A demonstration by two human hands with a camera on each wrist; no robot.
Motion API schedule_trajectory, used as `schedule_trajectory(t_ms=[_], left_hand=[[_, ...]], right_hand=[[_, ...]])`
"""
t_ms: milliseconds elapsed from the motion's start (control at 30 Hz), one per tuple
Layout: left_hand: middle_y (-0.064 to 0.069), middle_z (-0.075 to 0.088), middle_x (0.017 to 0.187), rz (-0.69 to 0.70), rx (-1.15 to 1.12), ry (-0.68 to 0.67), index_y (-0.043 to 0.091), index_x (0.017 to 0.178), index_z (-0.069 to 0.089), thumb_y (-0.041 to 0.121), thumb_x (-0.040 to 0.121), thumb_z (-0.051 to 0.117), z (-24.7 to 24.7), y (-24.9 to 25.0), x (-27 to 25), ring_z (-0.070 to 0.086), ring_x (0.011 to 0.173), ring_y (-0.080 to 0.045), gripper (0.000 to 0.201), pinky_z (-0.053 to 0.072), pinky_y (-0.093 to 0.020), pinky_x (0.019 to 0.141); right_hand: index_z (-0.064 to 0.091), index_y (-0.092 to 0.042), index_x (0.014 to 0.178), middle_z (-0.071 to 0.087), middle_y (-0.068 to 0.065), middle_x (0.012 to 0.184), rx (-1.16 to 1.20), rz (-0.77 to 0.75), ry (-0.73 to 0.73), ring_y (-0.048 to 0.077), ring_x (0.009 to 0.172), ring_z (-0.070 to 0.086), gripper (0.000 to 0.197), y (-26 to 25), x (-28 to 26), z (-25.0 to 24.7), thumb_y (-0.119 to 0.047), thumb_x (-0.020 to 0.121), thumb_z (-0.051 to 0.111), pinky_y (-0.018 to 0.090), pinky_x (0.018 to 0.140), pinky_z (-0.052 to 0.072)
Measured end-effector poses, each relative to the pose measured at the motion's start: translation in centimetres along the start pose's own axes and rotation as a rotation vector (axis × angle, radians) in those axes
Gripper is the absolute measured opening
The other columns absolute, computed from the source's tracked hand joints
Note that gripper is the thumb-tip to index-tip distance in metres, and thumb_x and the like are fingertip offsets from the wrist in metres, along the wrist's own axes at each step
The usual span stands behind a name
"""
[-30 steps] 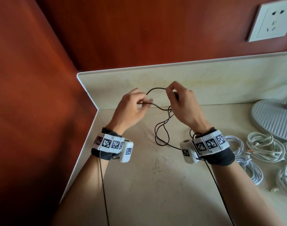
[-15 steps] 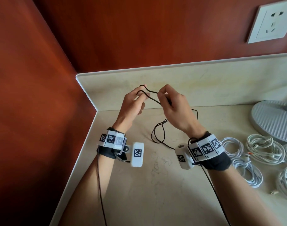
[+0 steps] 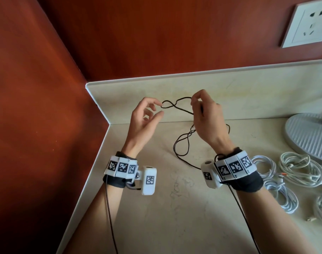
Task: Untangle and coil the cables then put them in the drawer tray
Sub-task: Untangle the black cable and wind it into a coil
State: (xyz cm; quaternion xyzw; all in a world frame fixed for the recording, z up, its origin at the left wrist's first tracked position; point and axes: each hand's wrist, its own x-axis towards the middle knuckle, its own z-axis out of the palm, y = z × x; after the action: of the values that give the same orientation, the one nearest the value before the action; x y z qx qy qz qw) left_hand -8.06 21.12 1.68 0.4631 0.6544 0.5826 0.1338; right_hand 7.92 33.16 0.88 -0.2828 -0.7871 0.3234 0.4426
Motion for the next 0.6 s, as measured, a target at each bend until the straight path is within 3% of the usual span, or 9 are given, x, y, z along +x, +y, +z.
schedule_trajectory(t_ms=[100,200,267,333,400,533,600], left_hand=[[-0.002,0.052,0.098,0.194,0.126,-0.077,0.016,0.102,0.071,0.013,0.095,0.068,0.6,1.1,-0.8,0.052,0.084,-0.022,0.008,0.038,-0.028,0.064],[0.002,0.048,0.102,0.309,0.352,-0.048,0.021,0.100,0.077,0.017,0.093,0.071,1.5,1.3,-0.8,0.051,0.093,-0.012,0.009,0.039,-0.017,0.078],[0.000,0.045,0.115,0.304,0.512,0.030,0.027,0.113,0.077,0.020,0.092,0.070,2.2,0.9,-0.8,0.049,0.106,-0.014,0.023,0.043,-0.017,0.091],[-0.003,0.045,0.129,0.256,0.455,0.116,0.026,0.128,0.070,0.022,0.092,0.070,2.6,0.6,-0.5,0.049,0.114,-0.020,0.035,0.050,-0.030,0.094],[-0.001,0.049,0.135,0.223,0.289,0.174,0.024,0.135,0.063,0.023,0.092,0.070,2.7,0.8,-0.1,0.052,0.120,-0.020,0.043,0.052,-0.033,0.090],[-0.002,0.057,0.127,0.251,0.129,0.260,0.015,0.114,0.066,0.015,0.089,0.073,2.1,1.9,0.6,0.058,0.119,-0.018,0.026,0.054,-0.045,0.091],[-0.003,0.055,0.136,0.301,0.135,0.264,0.013,0.110,0.070,0.012,0.089,0.074,1.9,1.9,0.6,0.056,0.127,-0.016,0.022,0.055,-0.040,0.093]], right_hand=[[0.050,-0.011,0.107,0.049,0.002,0.055,-0.104,-0.042,-0.023,0.030,0.049,0.043,0.016,-0.4,-0.1,0.3,-0.022,0.110,0.039,0.042,0.048,0.037],[0.048,-0.011,0.104,0.046,-0.003,0.054,0.006,-0.017,0.047,0.018,0.044,0.038,0.012,-1.2,-0.3,0.6,-0.017,0.110,0.039,0.035,0.046,0.031],[0.048,-0.011,0.102,0.049,0.005,0.055,0.117,0.034,0.090,0.019,0.044,0.037,0.011,-1.7,-0.4,0.7,-0.013,0.109,0.039,0.034,0.046,0.028],[0.050,-0.008,0.101,0.053,0.012,0.057,0.194,0.072,0.068,0.026,0.047,0.040,0.012,-2.3,-0.5,0.9,-0.011,0.108,0.040,0.036,0.046,0.030],[0.050,-0.006,0.099,0.048,0.006,0.056,0.236,0.107,-0.011,0.020,0.047,0.035,0.013,-2.5,-0.7,1.2,-0.009,0.107,0.040,0.033,0.046,0.029],[0.052,-0.005,0.097,0.044,0.006,0.058,0.261,0.161,-0.116,0.013,0.047,0.028,0.015,-2.4,-0.9,1.6,-0.008,0.106,0.040,0.024,0.044,0.023],[0.053,-0.005,0.097,0.044,0.007,0.058,0.266,0.172,-0.122,0.013,0.047,0.028,0.016,-2.5,-0.8,1.5,-0.008,0.106,0.040,0.024,0.044,0.024]])
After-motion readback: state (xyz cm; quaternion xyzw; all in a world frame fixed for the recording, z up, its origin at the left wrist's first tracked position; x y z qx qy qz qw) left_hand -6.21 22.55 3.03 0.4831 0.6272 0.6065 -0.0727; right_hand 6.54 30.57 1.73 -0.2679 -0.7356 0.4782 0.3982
